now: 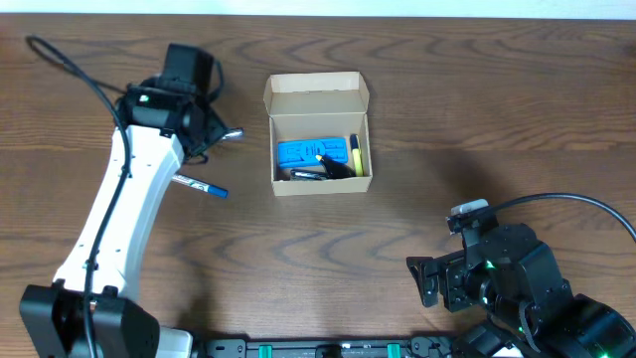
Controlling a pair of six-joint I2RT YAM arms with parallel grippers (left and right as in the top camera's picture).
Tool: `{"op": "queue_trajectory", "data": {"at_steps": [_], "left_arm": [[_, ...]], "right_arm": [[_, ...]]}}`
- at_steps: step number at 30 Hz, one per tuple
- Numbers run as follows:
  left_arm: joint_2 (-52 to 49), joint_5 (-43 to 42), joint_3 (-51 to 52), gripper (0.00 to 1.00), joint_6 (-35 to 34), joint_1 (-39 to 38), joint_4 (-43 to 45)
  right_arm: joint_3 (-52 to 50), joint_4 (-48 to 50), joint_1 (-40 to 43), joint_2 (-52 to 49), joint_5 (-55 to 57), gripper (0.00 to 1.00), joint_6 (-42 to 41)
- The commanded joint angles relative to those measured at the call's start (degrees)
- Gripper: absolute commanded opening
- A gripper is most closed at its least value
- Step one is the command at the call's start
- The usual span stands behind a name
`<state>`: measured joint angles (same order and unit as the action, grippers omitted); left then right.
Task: Pack container
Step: 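Move left gripper to the blue-capped whiteboard marker and grasp it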
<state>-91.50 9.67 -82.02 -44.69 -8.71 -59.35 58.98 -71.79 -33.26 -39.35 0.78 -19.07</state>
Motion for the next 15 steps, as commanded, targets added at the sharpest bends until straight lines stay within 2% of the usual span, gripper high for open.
{"op": "queue_trajectory", "data": {"at_steps": [1, 7, 10, 15], "left_arm": [[-0.6, -5.4, 5.9, 0.79, -2.3, 2.4, 2.3], [-0.6, -7.4, 17.8, 0.79, -3.8, 3.1, 13.8], [-0.7, -7.3, 22.6, 0.72, -3.8, 3.1, 19.7], [-0.7, -6.4, 27.3, 0.7, -5.6, 3.1, 25.0]], "right_arm": [[-0.3, 0.0, -0.6, 0.1, -0.2, 0.99, -0.6], [-0.3, 0.0, -0.6, 0.1, -0.2, 0.99, -0.6], [-0.3, 0.0, -0.6, 0.1, -0.2, 0.99, -0.6], [-0.3, 0.0, -0.6, 0.1, -0.2, 0.99, -0.6]]}}
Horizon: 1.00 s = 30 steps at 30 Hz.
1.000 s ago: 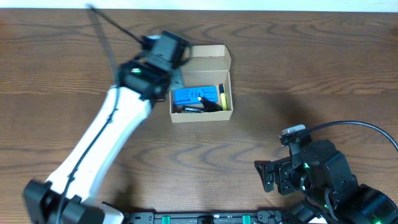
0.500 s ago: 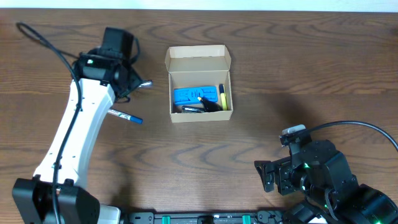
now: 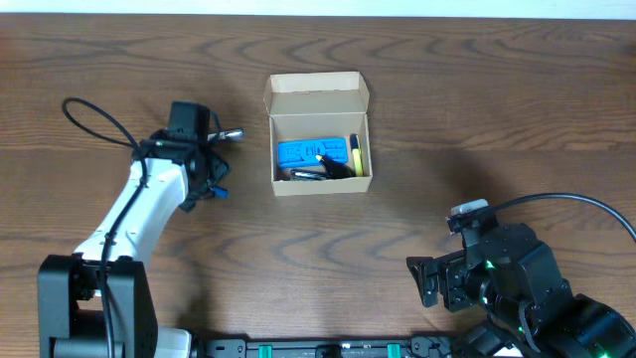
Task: Pack container
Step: 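Move left gripper to the blue-capped whiteboard marker and grasp it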
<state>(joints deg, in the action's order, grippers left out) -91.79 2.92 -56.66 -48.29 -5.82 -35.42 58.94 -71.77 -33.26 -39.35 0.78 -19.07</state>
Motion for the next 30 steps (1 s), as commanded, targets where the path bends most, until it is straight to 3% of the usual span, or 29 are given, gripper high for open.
{"op": "queue_trajectory", "data": {"at_steps": [1, 17, 22, 26, 30], "left_arm": [[-0.5, 0.6, 2.6, 0.69, -2.5, 0.2, 1.7], [-6.6, -0.5, 5.4, 0.64, -6.1, 0.5, 10.2], [-9.3, -4.7, 5.4, 0.62, -6.1, 2.5, 10.4], [-10.1, -5.8, 5.4, 0.51, -6.1, 3.5, 10.1], [-10.1, -5.7, 5.4, 0.33, -5.6, 3.6, 9.9]], "right_arm": [[-0.2, -0.1, -0.6, 0.1, -0.2, 0.99, -0.6], [-0.2, 0.0, -0.6, 0.1, -0.2, 0.99, -0.6], [-0.2, 0.0, -0.6, 0.1, -0.2, 0.99, -0.6], [-0.2, 0.0, -0.6, 0.1, -0.2, 0.99, -0.6], [-0.2, 0.0, -0.6, 0.1, -0.2, 0.99, -0.6]]}}
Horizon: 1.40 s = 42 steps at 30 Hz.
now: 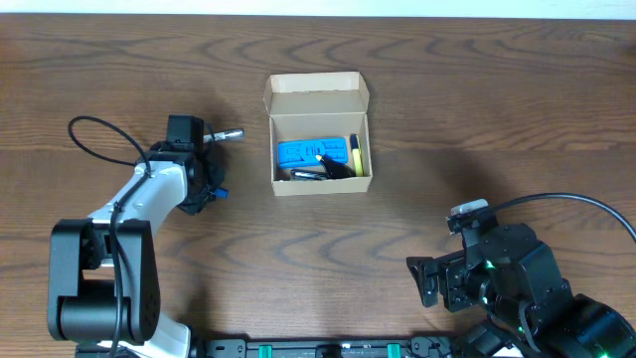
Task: Pack container
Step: 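Move left gripper to the blue-capped whiteboard marker and grasp it, then carry the whiteboard marker into the box and release it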
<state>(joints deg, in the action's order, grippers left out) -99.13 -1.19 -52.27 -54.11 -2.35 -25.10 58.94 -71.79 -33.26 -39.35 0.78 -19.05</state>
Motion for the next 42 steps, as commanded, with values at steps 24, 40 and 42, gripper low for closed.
{"op": "queue_trajectory", "data": {"at_steps": [24, 40, 42], "left_arm": [[12.5, 5.7, -15.0, 0.06, 22.2, -11.0, -12.7], [12.6, -2.3, -17.6, 0.05, 110.4, -23.2, 1.9], [12.0, -6.1, -17.6, 0.06, 116.4, -23.2, 2.6]], "right_arm": [[-0.2, 0.0, -0.6, 0.1, -0.2, 0.99, -0.6], [-0.2, 0.0, -0.6, 0.1, -0.2, 0.99, -0.6], [-0.2, 0.0, -0.6, 0.1, -0.2, 0.99, -0.6]]}}
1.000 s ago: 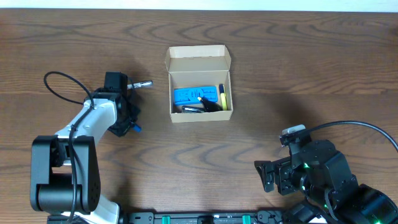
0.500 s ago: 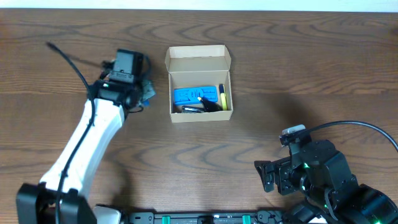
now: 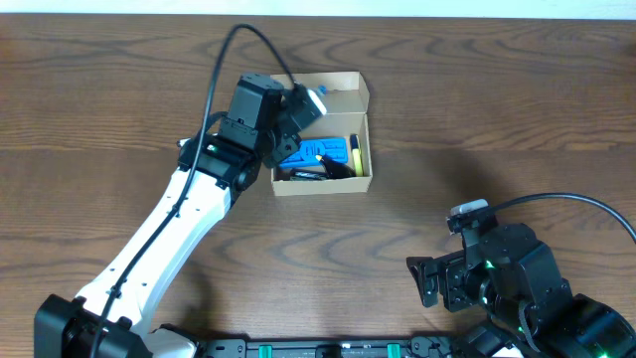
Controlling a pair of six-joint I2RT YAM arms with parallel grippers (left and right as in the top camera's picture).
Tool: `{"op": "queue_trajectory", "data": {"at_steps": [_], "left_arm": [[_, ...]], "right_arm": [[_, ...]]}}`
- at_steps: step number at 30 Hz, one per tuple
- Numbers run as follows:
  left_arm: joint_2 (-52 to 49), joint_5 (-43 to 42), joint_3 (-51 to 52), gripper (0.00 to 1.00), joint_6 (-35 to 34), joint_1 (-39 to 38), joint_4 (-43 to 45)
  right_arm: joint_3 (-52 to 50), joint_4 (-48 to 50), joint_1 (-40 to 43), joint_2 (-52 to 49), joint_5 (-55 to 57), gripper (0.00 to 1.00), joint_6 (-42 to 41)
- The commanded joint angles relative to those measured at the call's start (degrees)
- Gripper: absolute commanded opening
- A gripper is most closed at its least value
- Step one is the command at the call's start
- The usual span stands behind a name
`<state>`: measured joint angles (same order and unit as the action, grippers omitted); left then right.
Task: Pack container
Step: 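Carry the whiteboard marker into the box and release it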
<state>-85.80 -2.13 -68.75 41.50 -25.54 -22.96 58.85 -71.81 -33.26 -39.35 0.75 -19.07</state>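
Observation:
An open cardboard box (image 3: 366,181) stands at the table's middle back, its lid flap (image 3: 316,83) folded away behind it. Inside lie a blue item (image 3: 298,154), a yellow marker (image 3: 355,151) and a black item (image 3: 333,169). My left gripper (image 3: 306,103) reaches over the box's back left corner, shut on a blue-capped pen (image 3: 317,99) whose blue end pokes out over the flap. My right gripper (image 3: 423,279) rests folded at the front right, far from the box; its fingers are too dark to read.
The left arm (image 3: 184,224) slants across the table from the front left to the box, with its black cable (image 3: 224,60) arching above. The right arm's body (image 3: 527,288) fills the front right corner.
My left gripper was down on the table left of the box, over the blue-capped pen. It is now over the box's back left corner with the pen in it.
The blue-capped pen lay on the table left of the box with my left gripper behind it. My gripper then stood over the pen at two moments. The pen is now off the table, held over the box. My right arm stayed still.

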Motion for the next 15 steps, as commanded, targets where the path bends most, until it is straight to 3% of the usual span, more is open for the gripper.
{"op": "queue_trajectory", "data": {"at_steps": [1, 15], "left_arm": [[-2.0, -6.7, -1.2, 0.05, 22.9, 0.1, 0.4], [-12.3, -8.0, -1.2, 0.06, 27.4, -1.9, -0.7]], "right_arm": [[-0.2, 0.0, -0.6, 0.1, -0.1, 0.99, -0.6], [-0.2, 0.0, -0.6, 0.1, -0.1, 0.99, -0.6]]}}
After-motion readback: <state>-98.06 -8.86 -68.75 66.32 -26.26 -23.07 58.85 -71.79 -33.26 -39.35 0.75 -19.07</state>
